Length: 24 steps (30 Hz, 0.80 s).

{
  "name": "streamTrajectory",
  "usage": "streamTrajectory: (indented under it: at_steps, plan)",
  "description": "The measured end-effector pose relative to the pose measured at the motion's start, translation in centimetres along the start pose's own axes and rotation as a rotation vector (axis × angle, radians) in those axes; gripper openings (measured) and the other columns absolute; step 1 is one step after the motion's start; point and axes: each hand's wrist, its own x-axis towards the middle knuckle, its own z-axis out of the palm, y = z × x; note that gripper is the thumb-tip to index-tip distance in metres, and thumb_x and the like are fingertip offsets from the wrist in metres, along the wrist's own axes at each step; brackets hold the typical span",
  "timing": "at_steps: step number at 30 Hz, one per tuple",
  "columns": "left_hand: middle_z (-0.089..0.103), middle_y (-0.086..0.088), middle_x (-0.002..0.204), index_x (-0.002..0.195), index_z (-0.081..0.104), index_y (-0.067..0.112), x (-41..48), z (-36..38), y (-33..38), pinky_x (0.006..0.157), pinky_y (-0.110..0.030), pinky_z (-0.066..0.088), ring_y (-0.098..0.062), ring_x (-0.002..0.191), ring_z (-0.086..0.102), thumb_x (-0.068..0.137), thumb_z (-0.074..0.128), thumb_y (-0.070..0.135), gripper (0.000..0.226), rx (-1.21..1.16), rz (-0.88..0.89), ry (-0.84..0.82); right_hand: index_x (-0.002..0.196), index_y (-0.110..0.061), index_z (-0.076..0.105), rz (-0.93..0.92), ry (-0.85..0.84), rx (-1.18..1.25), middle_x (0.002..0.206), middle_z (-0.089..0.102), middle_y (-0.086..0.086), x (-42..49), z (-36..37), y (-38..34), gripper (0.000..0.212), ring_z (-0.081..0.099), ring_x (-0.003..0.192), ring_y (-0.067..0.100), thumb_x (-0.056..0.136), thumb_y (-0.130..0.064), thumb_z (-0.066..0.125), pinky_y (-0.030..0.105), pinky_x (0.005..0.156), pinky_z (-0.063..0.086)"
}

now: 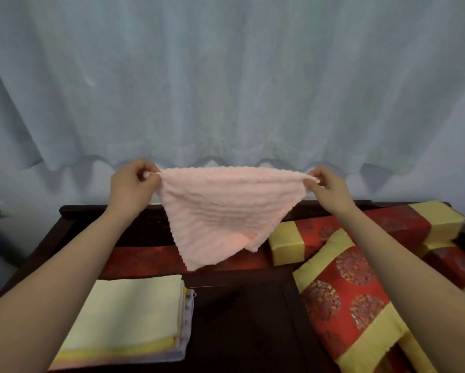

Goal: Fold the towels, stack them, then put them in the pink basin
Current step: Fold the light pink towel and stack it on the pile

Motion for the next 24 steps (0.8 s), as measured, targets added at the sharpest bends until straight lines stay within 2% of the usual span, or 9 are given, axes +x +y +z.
streamTrajectory:
  at_steps: [2, 5, 7, 9, 11, 13, 16, 20, 24]
  plan:
    - [0.064, -0.005, 0.078, 0.076, 0.063, 0.018, -0.1, 0.1, -0.3, 0.07, -0.028, 0.041, -0.019, 0.072, 0.053, 0.074, 0.054, 0.014, 0.01, -0.051, -0.057, -0.015, 0.09, -0.013, 0.056, 0.031, 0.002, 0.103, 0.079, 0.058, 0.001, -0.8, 0.0, -0.6, 0.005, 0.053, 0.07, 0.012, 0.089, -0.01, 0.06, 0.013, 0.065, 0.041]
    - [0.054, 0.001, 0.069, 0.065, 0.057, 0.022, -0.3, 0.3, -0.2, 0.062, -0.031, 0.041, -0.014, 0.065, 0.048, 0.077, 0.047, 0.007, 0.021, -0.395, -0.271, 0.015, 0.083, -0.018, 0.056, 0.076, -0.241, 0.135, 0.065, 0.059, -0.002, -2.2, 0.7, -1.0, 0.012, 0.054, 0.06, 0.01, 0.088, -0.009, 0.064, 0.03, 0.066, 0.045]
    - [0.046, -0.001, 0.064, 0.06, 0.052, 0.021, -0.7, 0.4, 0.4, 0.055, -0.029, 0.035, -0.014, 0.059, 0.042, 0.077, 0.045, 0.006, 0.024, -0.578, -0.436, 0.048, 0.078, -0.022, 0.058, 0.089, -0.247, 0.175, 0.057, 0.063, -0.01, -3.1, 1.2, -1.6, 0.016, 0.057, 0.055, 0.002, 0.084, -0.012, 0.069, 0.028, 0.065, 0.046]
    - [0.047, 0.0, 0.059, 0.059, 0.053, 0.021, -1.9, 0.8, 2.2, 0.054, -0.027, 0.036, -0.014, 0.056, 0.043, 0.078, 0.046, 0.002, 0.028, -0.633, -0.526, -0.035, 0.076, -0.021, 0.062, 0.067, -0.258, 0.241, 0.057, 0.064, -0.01, -4.0, 2.0, -2.8, 0.015, 0.058, 0.057, 0.003, 0.08, -0.013, 0.074, 0.025, 0.064, 0.047]
    - [0.057, 0.004, 0.063, 0.067, 0.06, 0.02, -3.6, 2.0, 4.0, 0.06, -0.025, 0.043, -0.011, 0.062, 0.052, 0.08, 0.045, 0.005, 0.025, -0.441, -0.351, -0.192, 0.074, -0.019, 0.066, 0.038, -0.336, 0.26, 0.063, 0.06, -0.001, -4.9, 3.2, -4.3, 0.015, 0.053, 0.059, 0.007, 0.074, -0.013, 0.079, 0.021, 0.061, 0.043]
    - [0.063, 0.003, 0.086, 0.091, 0.066, 0.012, -5.4, 3.7, 5.1, 0.074, -0.021, 0.046, -0.008, 0.077, 0.056, 0.083, 0.047, 0.02, 0.021, -0.251, -0.111, -0.43, 0.074, -0.015, 0.067, 0.031, -0.421, 0.276, 0.069, 0.056, 0.006, -5.7, 4.5, -5.9, 0.016, 0.049, 0.062, 0.008, 0.069, -0.011, 0.082, 0.018, 0.059, 0.041]
    - [0.068, 0.001, 0.09, 0.104, 0.063, 0.017, -7.8, 5.7, 5.8, 0.066, -0.019, 0.049, -0.014, 0.075, 0.063, 0.079, 0.069, 0.029, 0.028, -0.164, -0.114, -0.765, 0.077, -0.011, 0.069, 0.045, -0.487, 0.312, 0.069, 0.06, 0.004, -6.5, 5.5, -7.7, 0.017, 0.051, 0.058, 0.004, 0.068, -0.008, 0.083, 0.017, 0.059, 0.043]
    - [0.064, -0.001, 0.072, 0.088, 0.068, 0.007, -8.5, 7.4, 5.3, 0.067, -0.029, 0.044, -0.009, 0.066, 0.056, 0.075, 0.073, 0.03, 0.027, -0.124, -0.076, -0.769, 0.088, -0.011, 0.072, 0.092, -0.541, 0.397, 0.072, 0.063, 0.004, -7.2, 5.3, -8.3, 0.019, 0.058, 0.066, 0.004, 0.071, -0.009, 0.08, 0.022, 0.07, 0.049]
    - [0.067, -0.001, 0.078, 0.089, 0.071, 0.009, -8.4, 6.7, 5.3, 0.068, -0.023, 0.048, -0.008, 0.07, 0.058, 0.078, 0.071, 0.018, 0.014, -0.355, -0.179, -0.687, 0.11, -0.023, 0.067, 0.293, -0.363, 0.573, 0.106, 0.072, -0.003, -9.6, 4.2, -3.9, 0.028, 0.064, 0.105, 0.013, 0.083, -0.015, 0.068, 0.032, 0.091, 0.047]
